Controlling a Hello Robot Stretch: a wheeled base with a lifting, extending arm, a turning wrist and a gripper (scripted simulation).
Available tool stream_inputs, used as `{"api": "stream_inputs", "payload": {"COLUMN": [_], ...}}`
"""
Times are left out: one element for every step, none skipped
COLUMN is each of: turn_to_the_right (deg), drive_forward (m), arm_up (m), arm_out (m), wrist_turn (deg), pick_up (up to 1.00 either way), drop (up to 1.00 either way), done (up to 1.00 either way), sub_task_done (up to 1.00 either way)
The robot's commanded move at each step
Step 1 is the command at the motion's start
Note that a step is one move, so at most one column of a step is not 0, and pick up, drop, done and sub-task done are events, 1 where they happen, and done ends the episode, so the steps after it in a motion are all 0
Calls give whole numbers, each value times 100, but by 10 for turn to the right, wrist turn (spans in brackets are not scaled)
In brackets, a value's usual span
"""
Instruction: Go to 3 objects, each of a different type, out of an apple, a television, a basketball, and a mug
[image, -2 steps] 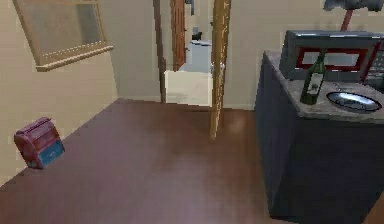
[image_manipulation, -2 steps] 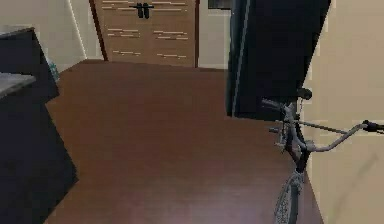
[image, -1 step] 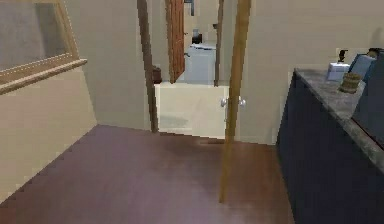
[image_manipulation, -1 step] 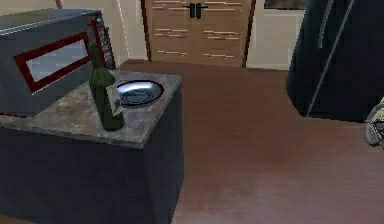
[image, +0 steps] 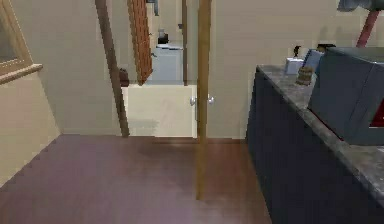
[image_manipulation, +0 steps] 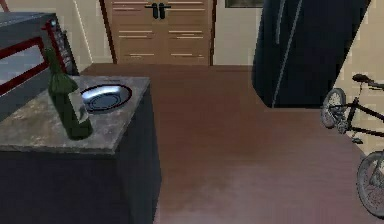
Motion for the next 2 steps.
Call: {"api": "stream_inputs", "payload": {"turn_to_the_right": [0, 450], "drive_forward": [70, 0], "arm_up": [0, 0], "arm_out": [0, 0], "wrist_turn": [0, 0], "pick_up": [0, 0], "drop": [0, 0], "done": [0, 0], "sub_task_done": [0, 0]}}
